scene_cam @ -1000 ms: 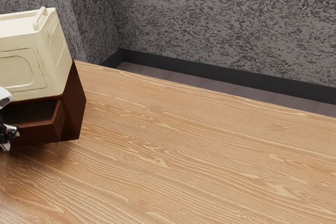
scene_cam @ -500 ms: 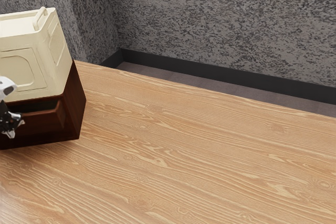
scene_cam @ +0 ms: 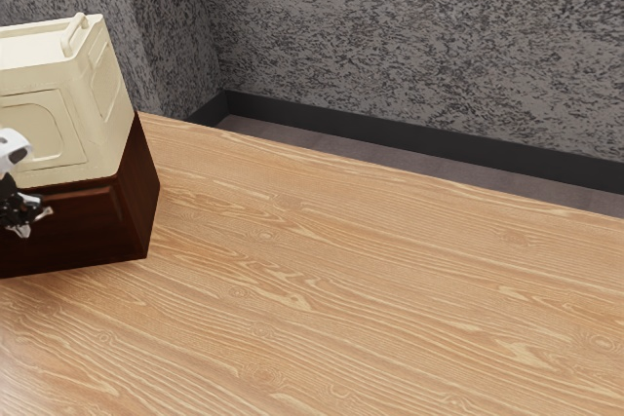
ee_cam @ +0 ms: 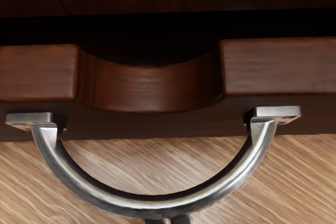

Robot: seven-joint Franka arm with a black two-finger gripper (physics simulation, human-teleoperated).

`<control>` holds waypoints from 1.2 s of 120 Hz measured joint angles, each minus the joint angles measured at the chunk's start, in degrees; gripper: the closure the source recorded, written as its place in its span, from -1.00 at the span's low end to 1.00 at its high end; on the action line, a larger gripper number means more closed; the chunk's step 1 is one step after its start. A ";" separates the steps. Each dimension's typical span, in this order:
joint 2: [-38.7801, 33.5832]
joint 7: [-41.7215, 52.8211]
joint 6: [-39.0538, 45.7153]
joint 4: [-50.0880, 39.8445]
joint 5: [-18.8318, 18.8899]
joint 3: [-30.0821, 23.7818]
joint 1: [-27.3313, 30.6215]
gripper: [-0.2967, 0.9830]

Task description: Push the drawer handle with one arm to close the drawer

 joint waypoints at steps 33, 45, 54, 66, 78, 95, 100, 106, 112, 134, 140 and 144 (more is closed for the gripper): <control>0.01 1.26 1.72 1.66 0.90 1.07 -2.44 0.68; 0.01 1.70 2.02 1.68 1.30 1.07 -2.47 0.69; 0.01 1.99 2.16 1.52 1.42 1.07 -2.47 0.69; 0.94 2.28 2.16 0.34 -1.05 1.05 -2.10 0.69; 7.06 2.52 -0.22 -1.15 -12.45 -4.11 0.75 0.69; 22.37 2.89 -11.00 6.88 -38.96 -41.88 17.86 0.69; 27.66 3.20 -15.38 14.92 -44.20 -47.77 19.06 0.69; 33.77 4.27 -20.08 23.45 -49.21 -50.83 19.70 0.67; 38.39 5.65 -23.69 28.74 -52.79 -52.05 19.98 0.58; 47.11 12.74 -29.27 38.37 -60.82 -52.52 20.10 -0.02; 47.35 14.58 -29.74 38.60 -61.67 -52.49 20.15 -0.13; 47.42 15.72 -30.00 38.68 -62.07 -52.49 20.19 -0.19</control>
